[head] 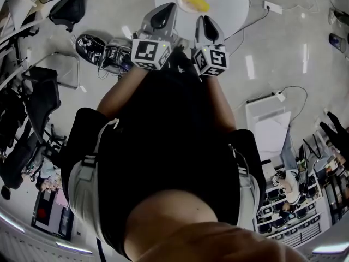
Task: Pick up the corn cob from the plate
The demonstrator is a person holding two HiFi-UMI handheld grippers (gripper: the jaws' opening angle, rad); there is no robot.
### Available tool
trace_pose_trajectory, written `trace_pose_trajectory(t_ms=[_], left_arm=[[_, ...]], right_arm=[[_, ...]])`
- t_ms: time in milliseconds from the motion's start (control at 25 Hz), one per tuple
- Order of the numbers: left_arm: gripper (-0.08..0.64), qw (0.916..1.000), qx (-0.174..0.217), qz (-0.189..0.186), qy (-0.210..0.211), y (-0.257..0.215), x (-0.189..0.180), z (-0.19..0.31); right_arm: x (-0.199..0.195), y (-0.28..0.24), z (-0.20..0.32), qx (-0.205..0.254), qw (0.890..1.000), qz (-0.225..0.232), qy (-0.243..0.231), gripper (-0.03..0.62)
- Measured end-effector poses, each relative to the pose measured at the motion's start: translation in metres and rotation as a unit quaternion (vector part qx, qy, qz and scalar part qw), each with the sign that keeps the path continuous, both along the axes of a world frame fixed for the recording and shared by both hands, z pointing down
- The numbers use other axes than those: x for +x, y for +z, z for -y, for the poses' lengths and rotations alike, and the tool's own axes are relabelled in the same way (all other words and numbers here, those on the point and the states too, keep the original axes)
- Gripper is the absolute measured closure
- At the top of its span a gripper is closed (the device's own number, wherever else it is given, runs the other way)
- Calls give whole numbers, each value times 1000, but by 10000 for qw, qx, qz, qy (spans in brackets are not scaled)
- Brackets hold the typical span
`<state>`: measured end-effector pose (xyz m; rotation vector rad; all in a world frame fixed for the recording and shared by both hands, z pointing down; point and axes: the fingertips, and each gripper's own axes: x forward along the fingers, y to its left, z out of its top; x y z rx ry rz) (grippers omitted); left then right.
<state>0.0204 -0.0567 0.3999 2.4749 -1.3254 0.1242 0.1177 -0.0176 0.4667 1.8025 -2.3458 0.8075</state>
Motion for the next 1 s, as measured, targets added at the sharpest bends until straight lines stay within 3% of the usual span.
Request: trace_pose_trajectory(t_ms=[1000], left_arm=[[554, 9976, -681, -68, 100, 57, 9, 71]], right_arm=[[2, 78, 54, -816, 9960, -260, -262, 451]])
